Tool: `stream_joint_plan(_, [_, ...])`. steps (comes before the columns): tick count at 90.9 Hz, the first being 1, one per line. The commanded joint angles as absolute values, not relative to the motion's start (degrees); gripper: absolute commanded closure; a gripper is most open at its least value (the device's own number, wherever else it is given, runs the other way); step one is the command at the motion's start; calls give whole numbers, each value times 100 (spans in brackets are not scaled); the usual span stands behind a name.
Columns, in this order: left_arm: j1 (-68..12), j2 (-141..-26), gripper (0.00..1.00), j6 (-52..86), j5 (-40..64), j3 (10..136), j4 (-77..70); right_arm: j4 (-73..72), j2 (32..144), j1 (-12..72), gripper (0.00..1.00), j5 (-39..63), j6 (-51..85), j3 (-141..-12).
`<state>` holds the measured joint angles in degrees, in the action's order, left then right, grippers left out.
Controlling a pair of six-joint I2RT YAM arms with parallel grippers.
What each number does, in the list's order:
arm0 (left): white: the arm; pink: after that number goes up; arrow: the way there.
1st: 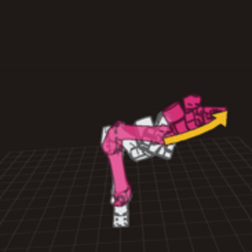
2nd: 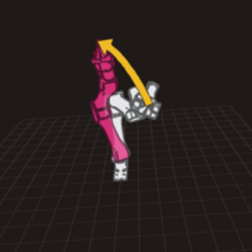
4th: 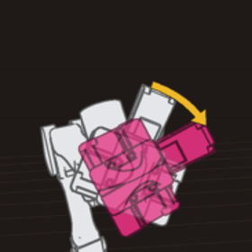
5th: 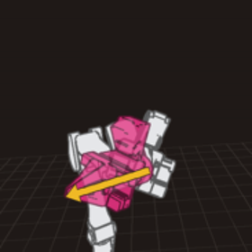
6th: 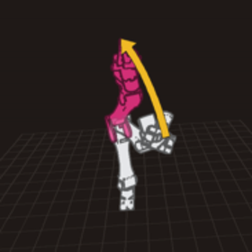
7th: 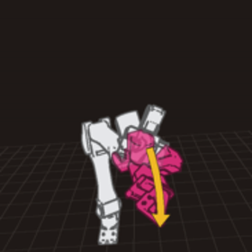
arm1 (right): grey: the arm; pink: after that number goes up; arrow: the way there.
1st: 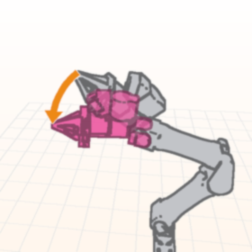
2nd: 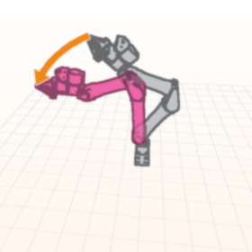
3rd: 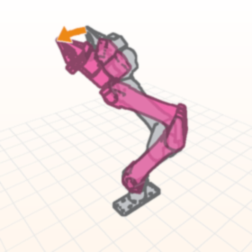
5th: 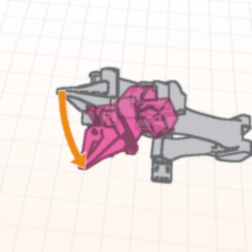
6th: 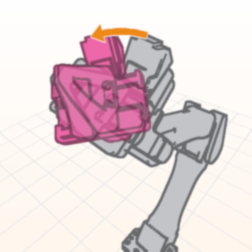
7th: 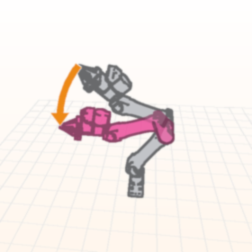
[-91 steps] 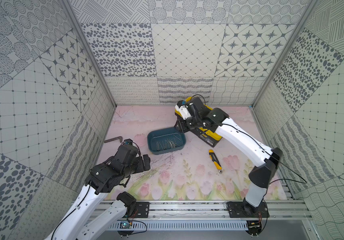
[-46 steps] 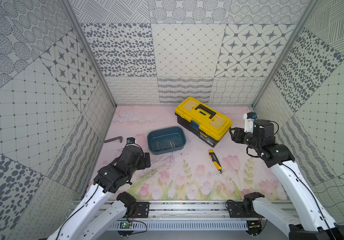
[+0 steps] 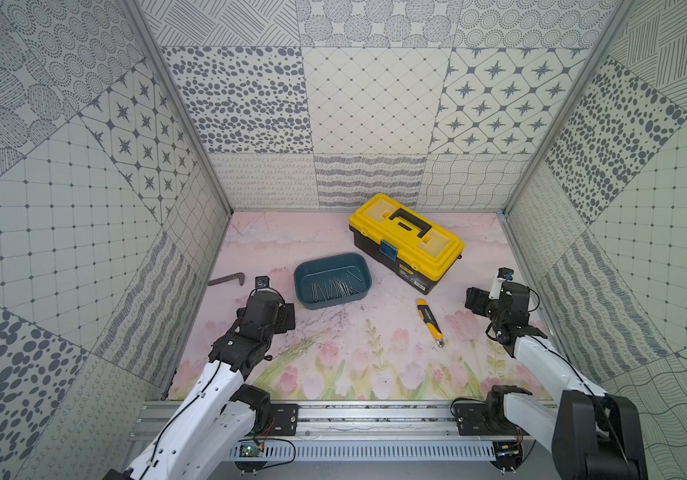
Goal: Put the nails on the desktop into the storage box
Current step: Reset both arms
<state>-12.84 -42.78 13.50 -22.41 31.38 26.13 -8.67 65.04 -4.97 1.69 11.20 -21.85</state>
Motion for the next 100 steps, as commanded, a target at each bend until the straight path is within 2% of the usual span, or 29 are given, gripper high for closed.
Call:
stream_joint_plan(1, [-617,-4589,1,700,-1393,2761,594,-3155,7090,-519,15,314,734,-2203])
stream_joint_plan(22, [40,-5692,1,471,-757,2231,-1331,-4529,8172,-515,13,622,784,-2163])
stream_joint_plan(35, [62,-6219,1,116,-501,2049,-2198,-4862,8325,-498,12,673,746,-2038])
stream_joint_plan(58, [62,-7334,3,512,6,1874,-3842,-5190,8488,-414,10,799,604,-1950])
stream_joint_plan(75, [62,-8112,2,388,538,2002,-4649,-5351,8532,-394,8,778,576,-1879])
stream_joint_plan(89, [62,-8768,2,320,759,1842,-5506,-6378,9008,-350,7,629,630,-1602])
stream_joint_plan(95, [62,-8995,1,277,782,1921,-5684,-5924,8830,-351,7,645,576,-1697])
stream_joint_plan(100, [62,-8973,1,307,780,2222,-5161,-5721,8884,-339,6,644,565,-1833])
